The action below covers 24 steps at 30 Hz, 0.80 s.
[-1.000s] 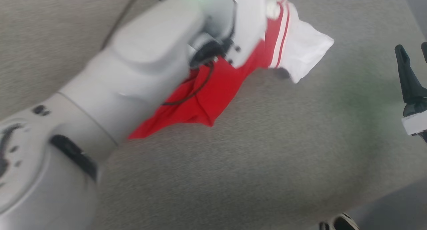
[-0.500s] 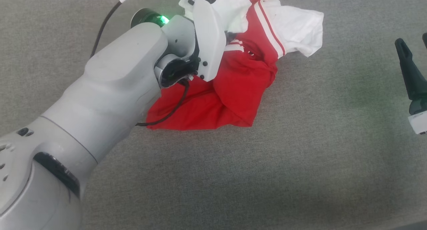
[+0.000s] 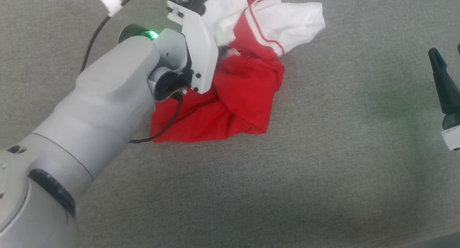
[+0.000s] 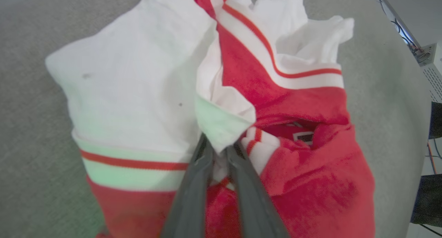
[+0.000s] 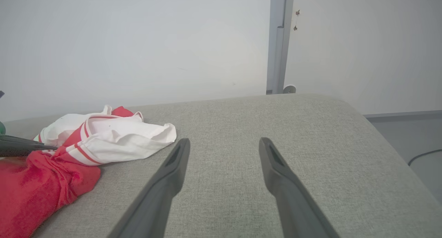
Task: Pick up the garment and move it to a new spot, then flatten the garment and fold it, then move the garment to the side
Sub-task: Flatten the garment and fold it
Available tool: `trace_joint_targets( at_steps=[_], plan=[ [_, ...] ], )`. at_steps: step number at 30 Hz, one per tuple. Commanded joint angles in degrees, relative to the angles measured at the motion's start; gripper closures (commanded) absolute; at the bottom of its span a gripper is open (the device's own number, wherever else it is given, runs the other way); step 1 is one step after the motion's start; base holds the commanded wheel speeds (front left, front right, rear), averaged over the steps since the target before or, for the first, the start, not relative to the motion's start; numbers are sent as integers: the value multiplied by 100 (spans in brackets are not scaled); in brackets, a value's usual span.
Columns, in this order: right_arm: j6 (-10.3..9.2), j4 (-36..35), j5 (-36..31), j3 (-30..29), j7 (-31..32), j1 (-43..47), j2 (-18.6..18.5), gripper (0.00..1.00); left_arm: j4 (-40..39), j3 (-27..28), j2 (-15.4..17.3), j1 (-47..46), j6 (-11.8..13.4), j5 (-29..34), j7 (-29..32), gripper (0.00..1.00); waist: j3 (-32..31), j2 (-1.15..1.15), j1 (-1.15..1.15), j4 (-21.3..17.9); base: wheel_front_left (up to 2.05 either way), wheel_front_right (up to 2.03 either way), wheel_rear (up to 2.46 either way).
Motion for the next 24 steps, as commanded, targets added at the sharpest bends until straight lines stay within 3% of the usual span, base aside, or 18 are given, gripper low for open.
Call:
trace_joint_targets(
  at_steps=[1, 9, 17, 23, 24],
  plan=[
    [1, -35, -41, -28, 38, 29, 42, 0, -96, -79, 55, -89, -1, 119, -27, 0, -36, 0, 0, 38, 0, 0, 0],
    [1, -136, -87, -27, 104, 63, 142, 0, -641, -296, 103, -719, -1, 266, 674, 0, -102, 0, 0, 12, 0, 0, 0],
    [1, -90, -42, 53, 55, 86, 267, 0, -412, -380, 110, -1025, 30, 244, 1583, 0, -46, 0, 0, -199, 0, 0, 0],
    [1, -10, 10, 76, -32, 80, 279, 0, -214, -333, 128, -985, 33, 198, 1609, 0, 44, 0, 0, -304, 0, 0, 0],
    [1, 0, 17, 79, -35, 67, 274, 0, -195, -342, 139, -965, 29, 229, 1598, 4, 63, 0, 0, -311, 0, 0, 0]
  ],
)
